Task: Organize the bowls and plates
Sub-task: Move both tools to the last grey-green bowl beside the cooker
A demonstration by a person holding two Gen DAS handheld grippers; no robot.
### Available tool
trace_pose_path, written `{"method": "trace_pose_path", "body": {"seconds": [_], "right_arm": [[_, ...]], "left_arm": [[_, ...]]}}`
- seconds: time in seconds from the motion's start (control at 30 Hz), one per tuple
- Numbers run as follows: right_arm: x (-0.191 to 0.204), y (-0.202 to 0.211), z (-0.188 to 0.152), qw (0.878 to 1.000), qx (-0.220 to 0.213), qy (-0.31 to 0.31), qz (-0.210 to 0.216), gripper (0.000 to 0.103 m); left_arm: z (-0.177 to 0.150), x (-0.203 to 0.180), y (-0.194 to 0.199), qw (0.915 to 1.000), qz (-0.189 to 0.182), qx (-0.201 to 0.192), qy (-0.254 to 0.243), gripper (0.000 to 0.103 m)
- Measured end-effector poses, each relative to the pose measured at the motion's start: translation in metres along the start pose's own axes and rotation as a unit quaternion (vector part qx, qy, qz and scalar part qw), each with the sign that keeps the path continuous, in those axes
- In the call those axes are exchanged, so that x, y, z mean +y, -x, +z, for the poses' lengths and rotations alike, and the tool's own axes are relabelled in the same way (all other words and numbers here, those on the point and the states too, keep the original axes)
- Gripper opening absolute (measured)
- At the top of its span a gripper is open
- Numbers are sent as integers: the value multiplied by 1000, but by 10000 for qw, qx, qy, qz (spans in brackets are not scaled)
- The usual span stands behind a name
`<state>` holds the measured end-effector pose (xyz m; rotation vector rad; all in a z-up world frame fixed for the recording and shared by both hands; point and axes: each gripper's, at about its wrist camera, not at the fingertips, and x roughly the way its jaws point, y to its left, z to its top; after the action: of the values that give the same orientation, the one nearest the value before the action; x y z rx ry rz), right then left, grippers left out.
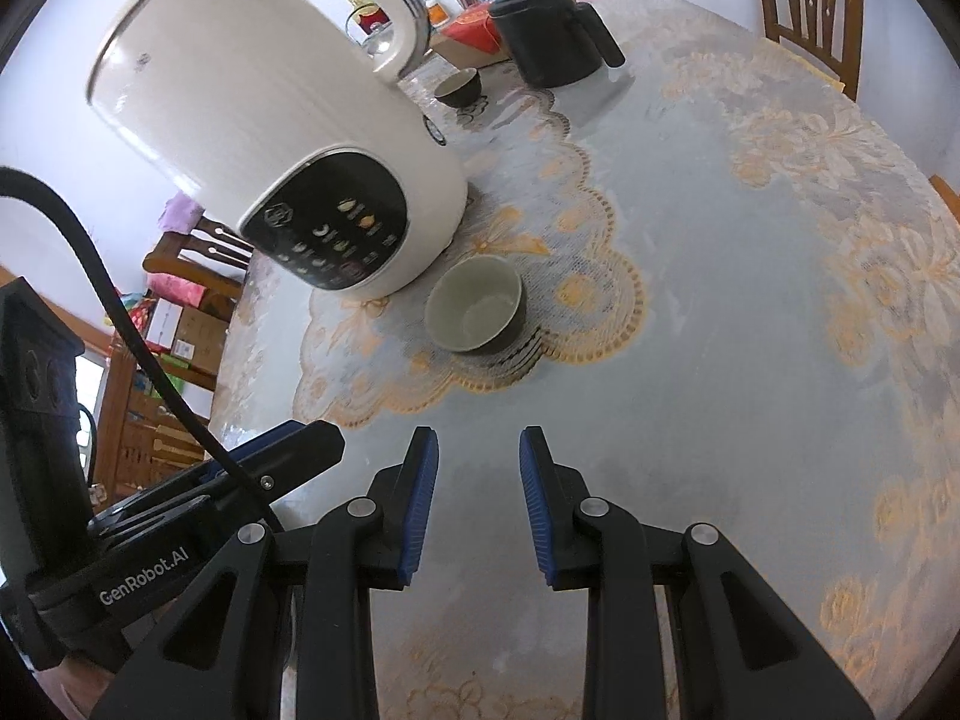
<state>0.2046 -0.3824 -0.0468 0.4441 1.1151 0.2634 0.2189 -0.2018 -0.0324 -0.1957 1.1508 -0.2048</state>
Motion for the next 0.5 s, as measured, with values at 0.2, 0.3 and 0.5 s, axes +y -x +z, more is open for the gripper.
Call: {"method": "trace_pose_path", "body": {"seconds": [0.2,0.3,0.5], "right_arm": [[-6,-9,14,10000,-5,-15,87,29],[-9,-14,24,10000,-35,-16,88,29],[-13,-27,43,9999,-59,30,80,29]], "left_arm": [[12,-3,-16,9999,-10,3,117,35],[20,-2,-23,9997,-12,-15,231,35],[36,1,-39,9994,30,16,358,35]]}}
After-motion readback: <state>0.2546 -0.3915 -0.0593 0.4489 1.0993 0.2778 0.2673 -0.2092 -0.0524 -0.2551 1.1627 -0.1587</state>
